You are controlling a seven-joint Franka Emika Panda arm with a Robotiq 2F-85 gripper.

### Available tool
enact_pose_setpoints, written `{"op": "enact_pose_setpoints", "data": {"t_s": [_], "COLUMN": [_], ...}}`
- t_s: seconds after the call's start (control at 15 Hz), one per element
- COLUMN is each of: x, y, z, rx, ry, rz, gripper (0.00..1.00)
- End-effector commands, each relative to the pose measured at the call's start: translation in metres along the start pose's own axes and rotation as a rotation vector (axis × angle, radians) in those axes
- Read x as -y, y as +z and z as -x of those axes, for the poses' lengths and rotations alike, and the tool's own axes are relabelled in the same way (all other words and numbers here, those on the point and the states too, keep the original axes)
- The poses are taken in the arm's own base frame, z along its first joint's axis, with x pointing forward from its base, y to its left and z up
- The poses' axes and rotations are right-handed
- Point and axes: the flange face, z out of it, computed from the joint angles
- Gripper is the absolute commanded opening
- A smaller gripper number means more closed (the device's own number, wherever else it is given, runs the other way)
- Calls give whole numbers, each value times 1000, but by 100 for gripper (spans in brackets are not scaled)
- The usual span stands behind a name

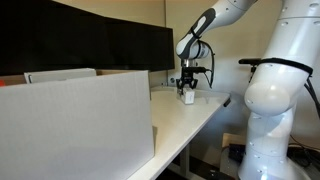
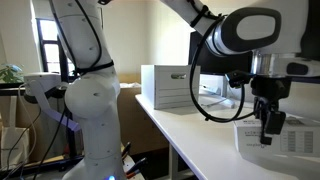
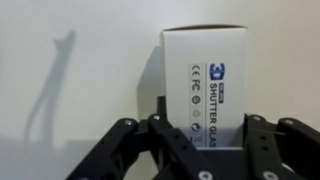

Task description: Remove the small box from the big box

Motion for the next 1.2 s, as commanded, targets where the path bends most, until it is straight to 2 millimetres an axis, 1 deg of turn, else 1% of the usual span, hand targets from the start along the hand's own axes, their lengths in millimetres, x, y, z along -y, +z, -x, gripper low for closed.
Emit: {"op": "enact_pose_setpoints", "data": {"t_s": [0.0,0.33,0.4,0.47,1.07,1.13], "x": [-7,8,1,2,2,2], "y": [6,15,14,15,16,16], "z": [-18,-32,-25,-26,-27,-27], "rx": [14,57,38,41,42,42], "ry": [37,31,13,11,12,12], "rz": [26,56,46,50,52,52], "gripper": [31,31,31,56,56,31]}}
